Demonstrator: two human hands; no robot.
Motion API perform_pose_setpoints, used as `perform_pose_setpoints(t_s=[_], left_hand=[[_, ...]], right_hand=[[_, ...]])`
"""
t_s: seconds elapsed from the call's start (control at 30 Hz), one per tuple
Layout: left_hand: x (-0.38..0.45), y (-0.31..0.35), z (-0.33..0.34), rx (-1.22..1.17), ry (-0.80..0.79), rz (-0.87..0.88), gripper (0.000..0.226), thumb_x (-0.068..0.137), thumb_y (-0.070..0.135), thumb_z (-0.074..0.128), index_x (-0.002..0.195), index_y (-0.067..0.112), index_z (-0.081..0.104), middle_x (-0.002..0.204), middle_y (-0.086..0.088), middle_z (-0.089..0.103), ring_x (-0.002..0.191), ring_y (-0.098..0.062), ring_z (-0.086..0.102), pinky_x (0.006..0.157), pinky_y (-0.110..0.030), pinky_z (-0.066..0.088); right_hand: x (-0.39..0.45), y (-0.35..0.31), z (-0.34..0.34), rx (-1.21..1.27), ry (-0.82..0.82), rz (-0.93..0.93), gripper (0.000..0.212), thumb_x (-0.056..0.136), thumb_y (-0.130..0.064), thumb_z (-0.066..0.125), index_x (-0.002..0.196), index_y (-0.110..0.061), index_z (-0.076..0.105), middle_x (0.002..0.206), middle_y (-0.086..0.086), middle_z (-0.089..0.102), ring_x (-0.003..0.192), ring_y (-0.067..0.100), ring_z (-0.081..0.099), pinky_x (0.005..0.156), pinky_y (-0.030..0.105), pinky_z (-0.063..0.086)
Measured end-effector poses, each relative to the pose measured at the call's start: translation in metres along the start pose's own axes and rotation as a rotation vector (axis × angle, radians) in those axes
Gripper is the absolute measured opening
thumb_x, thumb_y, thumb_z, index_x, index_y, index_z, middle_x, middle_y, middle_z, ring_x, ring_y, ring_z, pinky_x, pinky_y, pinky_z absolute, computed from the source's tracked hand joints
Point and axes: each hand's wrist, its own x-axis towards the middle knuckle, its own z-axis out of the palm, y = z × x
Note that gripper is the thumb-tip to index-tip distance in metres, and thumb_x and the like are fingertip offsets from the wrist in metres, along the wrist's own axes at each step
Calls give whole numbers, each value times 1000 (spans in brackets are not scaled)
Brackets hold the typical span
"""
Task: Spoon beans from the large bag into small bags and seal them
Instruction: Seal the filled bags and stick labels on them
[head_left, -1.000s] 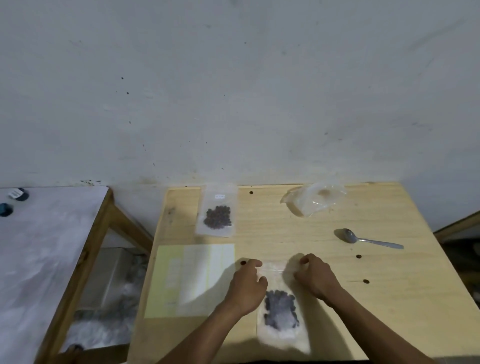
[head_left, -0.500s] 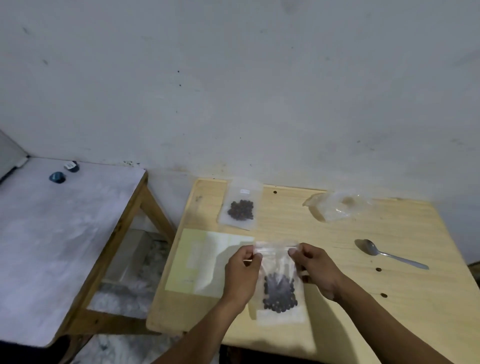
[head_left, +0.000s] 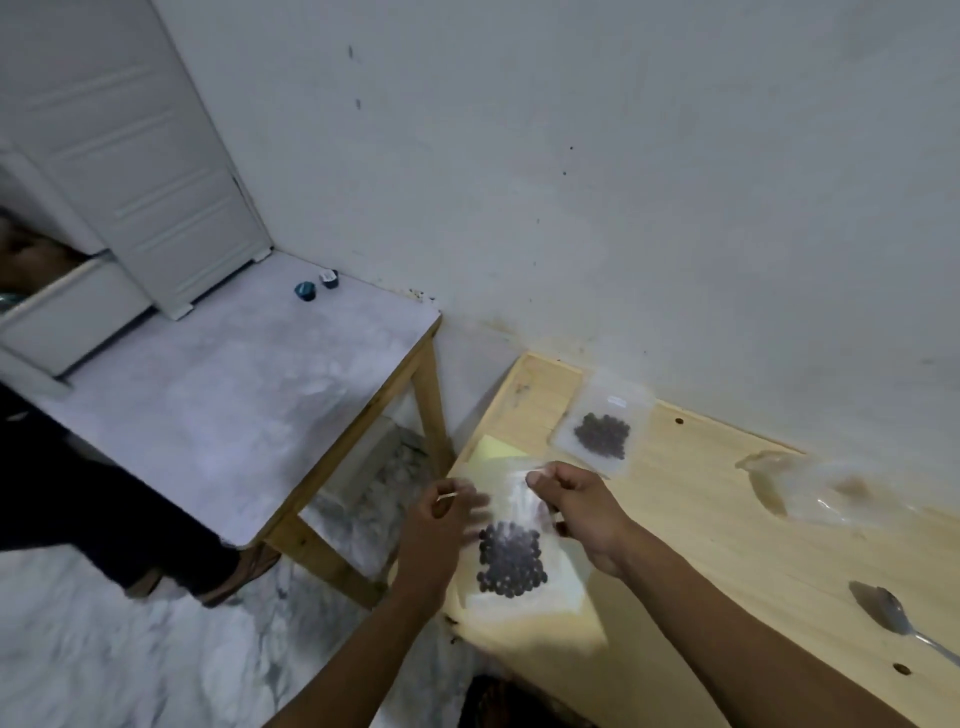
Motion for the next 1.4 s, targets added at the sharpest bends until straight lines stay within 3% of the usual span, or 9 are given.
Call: perform_pose_setpoints(t_s=[0.17,0.3,0.37,0.47,0.77,0.93,1.1,1.23,1.4], left_hand=[[-1,1,-56,-48,215,39,4,94,16,64,95,15,67,95,-10,76,88,-31,73,80,-46,60],[-8,-4,-97,-131,310,27,26,77,34,71,97,17,67,102,-11,74,99,-37,70,90,-55,55],[-11,-7,-109,-141,361,28,5,90,21,66,93,18,67,99,-11,75,98,-39,69,90,-56,53],[-13,-12,-117,-151,425,12,11,97,10,58,93,14,67,94,-8,76,97,-39,70,89,-53,53],[-17,-18,-108,-125,388,26,10,97,19,62,102,12,67,94,-5,76,92,-31,72,83,-47,58],[-14,-13,-98,-90,342,59,8,96,19,62,100,14,67,94,-5,76,90,-28,73,75,-40,57],[-6,-7,-82,-65,319,65,6,95,18,62,98,18,67,95,-6,76,90,-29,73,75,-40,59],[0,3,-58,-18,257,85,9,97,19,60,97,21,68,92,-5,75,82,-21,73,75,-38,59],[8,16,-12,30,116,104,16,101,23,54,102,11,64,89,-1,75,71,-9,73,55,-14,49]], right_hand=[[25,8,39,-116,-119,-32,24,100,-30,55,95,-12,71,73,-4,61,68,13,56,62,22,45],[49,41,46,-729,-137,-362,22,96,-12,51,109,-15,69,100,8,63,79,18,57,71,26,46],[58,55,45,-1001,-210,-422,35,92,-19,45,121,-19,65,107,12,58,89,25,57,78,35,48],[62,65,48,-1279,-228,-506,47,90,-26,40,134,-30,55,115,6,51,105,28,49,84,40,47],[62,61,55,-1437,-193,-648,22,95,-25,47,111,-21,62,112,4,54,102,28,52,74,36,49],[59,56,52,-1299,-243,-622,11,91,-23,43,89,-17,52,91,5,56,85,24,48,68,40,47],[42,52,41,-811,-158,-431,12,89,-10,51,80,-9,43,70,11,52,58,14,37,55,30,32],[24,42,20,-551,-39,-373,12,90,-1,53,80,-6,48,72,9,52,58,7,37,59,22,34],[4,20,-16,-256,174,-350,20,95,-6,54,85,-18,67,76,-9,62,64,4,51,66,23,43]])
